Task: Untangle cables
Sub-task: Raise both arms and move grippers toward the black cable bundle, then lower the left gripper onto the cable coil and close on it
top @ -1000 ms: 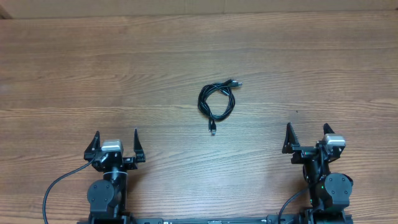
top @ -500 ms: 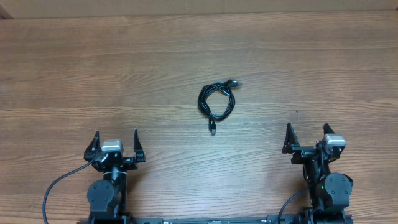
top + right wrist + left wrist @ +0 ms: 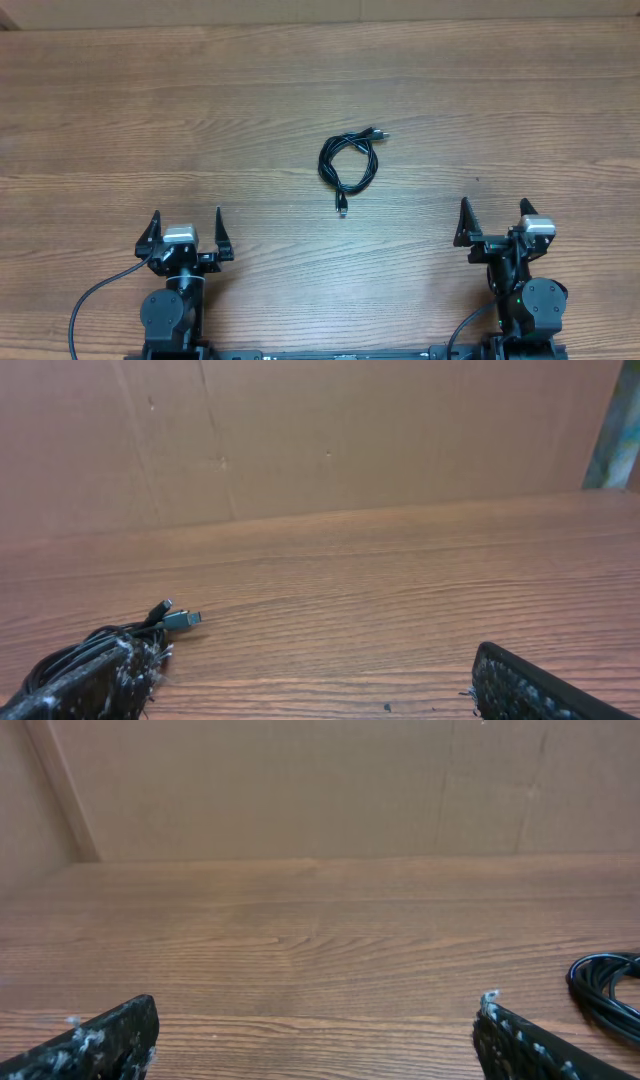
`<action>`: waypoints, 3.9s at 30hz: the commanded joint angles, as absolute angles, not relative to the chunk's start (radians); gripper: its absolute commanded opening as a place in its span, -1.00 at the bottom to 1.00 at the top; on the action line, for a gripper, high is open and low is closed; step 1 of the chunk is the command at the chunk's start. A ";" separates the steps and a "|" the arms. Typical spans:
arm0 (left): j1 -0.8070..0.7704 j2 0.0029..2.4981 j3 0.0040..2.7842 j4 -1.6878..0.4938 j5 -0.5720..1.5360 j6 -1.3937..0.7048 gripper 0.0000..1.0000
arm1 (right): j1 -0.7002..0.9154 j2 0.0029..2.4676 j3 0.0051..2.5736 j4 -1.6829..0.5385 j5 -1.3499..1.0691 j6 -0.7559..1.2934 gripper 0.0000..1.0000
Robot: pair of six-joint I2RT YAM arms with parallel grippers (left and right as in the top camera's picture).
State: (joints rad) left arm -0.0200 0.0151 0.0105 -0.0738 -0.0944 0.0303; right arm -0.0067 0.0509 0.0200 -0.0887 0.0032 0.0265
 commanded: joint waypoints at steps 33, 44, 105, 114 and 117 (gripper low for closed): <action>-0.027 0.193 0.303 -0.138 0.236 -0.128 1.00 | -0.012 0.235 0.263 -0.197 -0.300 0.331 0.99; -0.045 0.838 0.992 -0.622 0.259 -0.002 1.00 | 0.030 0.798 0.800 -0.540 -0.287 0.193 0.99; -0.342 2.177 1.602 -0.800 0.226 -0.662 0.12 | 0.189 1.180 1.115 -0.833 -0.191 0.126 1.00; -0.345 2.183 1.578 -0.808 0.183 -0.662 0.15 | 0.189 1.180 1.115 -0.836 -0.191 0.125 1.00; -0.348 2.185 1.572 -0.807 0.175 -0.662 0.18 | 0.189 1.180 1.114 -0.837 -0.191 0.125 1.00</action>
